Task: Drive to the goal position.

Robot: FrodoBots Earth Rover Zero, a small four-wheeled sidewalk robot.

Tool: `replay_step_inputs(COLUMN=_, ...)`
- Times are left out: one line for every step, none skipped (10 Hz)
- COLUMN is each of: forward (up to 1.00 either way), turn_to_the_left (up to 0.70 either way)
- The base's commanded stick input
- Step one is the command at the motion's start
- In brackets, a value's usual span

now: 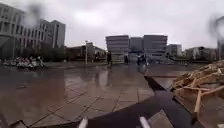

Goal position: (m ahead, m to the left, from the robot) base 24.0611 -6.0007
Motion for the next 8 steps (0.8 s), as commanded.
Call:
replay_step_inputs(forward=1.0, turn_to_the_left=-0.4)
replay_step_inputs(forward=1.0, turn_to_the_left=-0.4)
replay_step_inputs(forward=1.0, turn_to_the_left=-0.4)
replay_step_inputs(forward=1.0, turn_to_the_left=-0.4)
replay_step_inputs(forward=1.0, turn_to_the_left=-0.4)
replay_step_inputs(forward=1.0, turn_to_the_left=0.0)
replay_step_inputs(forward=1.0, turn_to_the_left=0.0)
replay_step_inputs(forward=1.0, turn_to_the_left=0.0)
